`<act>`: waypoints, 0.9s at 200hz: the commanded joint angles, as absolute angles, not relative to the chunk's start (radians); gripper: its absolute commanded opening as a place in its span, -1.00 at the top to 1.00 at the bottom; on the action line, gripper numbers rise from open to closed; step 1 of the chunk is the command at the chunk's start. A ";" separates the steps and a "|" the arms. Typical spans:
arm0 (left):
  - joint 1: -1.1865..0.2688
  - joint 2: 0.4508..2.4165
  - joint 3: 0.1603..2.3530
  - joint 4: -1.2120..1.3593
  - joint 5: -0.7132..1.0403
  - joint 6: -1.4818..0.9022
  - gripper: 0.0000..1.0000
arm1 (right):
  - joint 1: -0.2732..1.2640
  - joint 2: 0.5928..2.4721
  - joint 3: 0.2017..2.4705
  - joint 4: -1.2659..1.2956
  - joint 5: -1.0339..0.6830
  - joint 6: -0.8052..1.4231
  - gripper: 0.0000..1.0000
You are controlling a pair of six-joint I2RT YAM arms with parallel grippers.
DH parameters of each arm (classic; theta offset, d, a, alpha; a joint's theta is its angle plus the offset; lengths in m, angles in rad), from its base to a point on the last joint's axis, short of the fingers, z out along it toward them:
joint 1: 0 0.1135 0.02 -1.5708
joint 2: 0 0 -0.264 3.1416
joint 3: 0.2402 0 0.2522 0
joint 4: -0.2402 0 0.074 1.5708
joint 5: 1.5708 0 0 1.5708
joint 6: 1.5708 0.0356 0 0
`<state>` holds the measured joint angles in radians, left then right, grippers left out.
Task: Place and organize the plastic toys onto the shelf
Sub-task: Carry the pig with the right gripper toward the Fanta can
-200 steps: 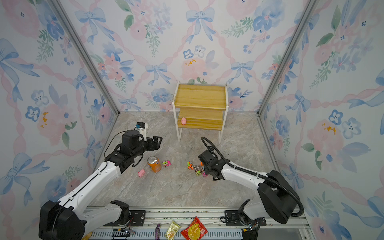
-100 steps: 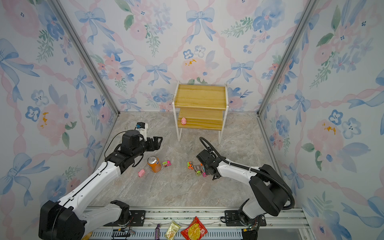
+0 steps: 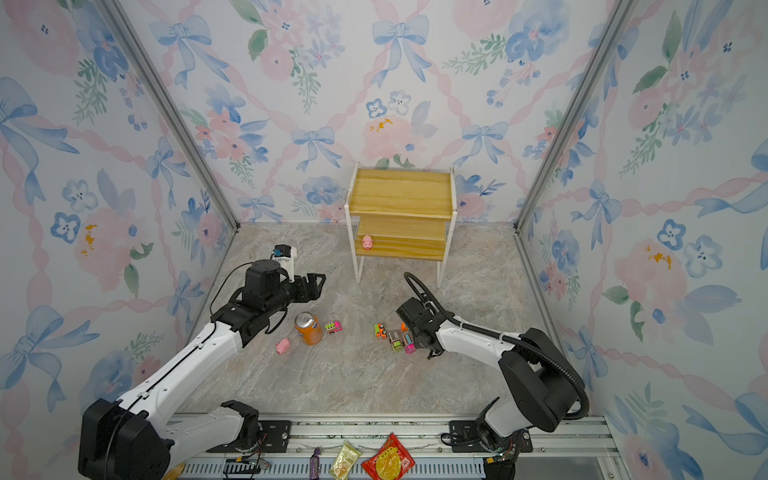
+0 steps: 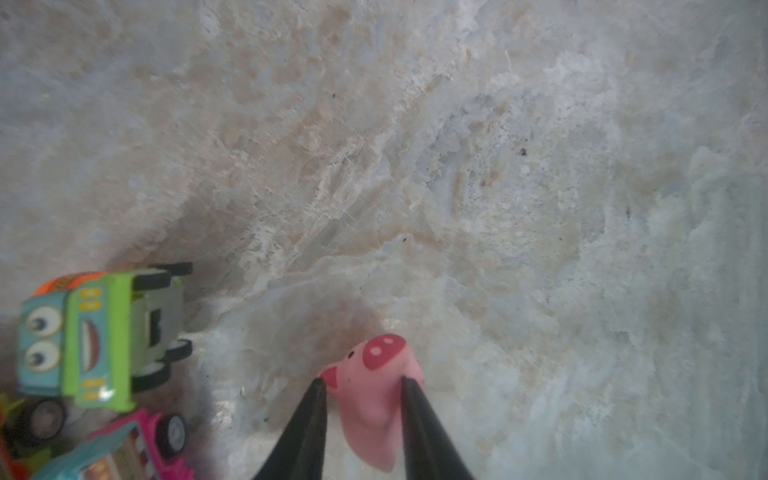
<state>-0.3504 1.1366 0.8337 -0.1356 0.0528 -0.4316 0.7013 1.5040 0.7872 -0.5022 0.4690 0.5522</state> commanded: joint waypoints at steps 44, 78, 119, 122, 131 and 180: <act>-0.360 1.136 0.824 -0.128 0.048 -0.431 -0.70 | 0.681 1.562 0.820 -0.576 0.492 0.580 0.31; -0.360 1.131 0.824 -0.127 0.048 -0.431 -0.70 | 0.677 1.563 0.822 -0.577 0.508 0.585 0.30; -0.361 1.127 0.824 -0.127 0.048 -0.430 -0.70 | 0.669 1.574 0.836 -0.582 0.506 0.580 0.61; -0.359 1.126 0.824 -0.127 0.048 -0.430 -0.70 | 0.670 1.570 0.835 -0.581 0.508 0.580 0.62; -0.361 1.127 0.824 -0.128 0.048 -0.429 -0.70 | 0.667 1.554 0.833 -0.582 0.508 0.576 0.63; -0.360 1.127 0.824 -0.127 0.047 -0.429 -0.70 | 0.674 1.378 0.850 -0.568 0.432 0.564 0.64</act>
<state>-0.3542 1.1362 0.8337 -0.1356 0.0502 -0.4316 0.6758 1.4662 0.8227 -0.5495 0.4725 0.5724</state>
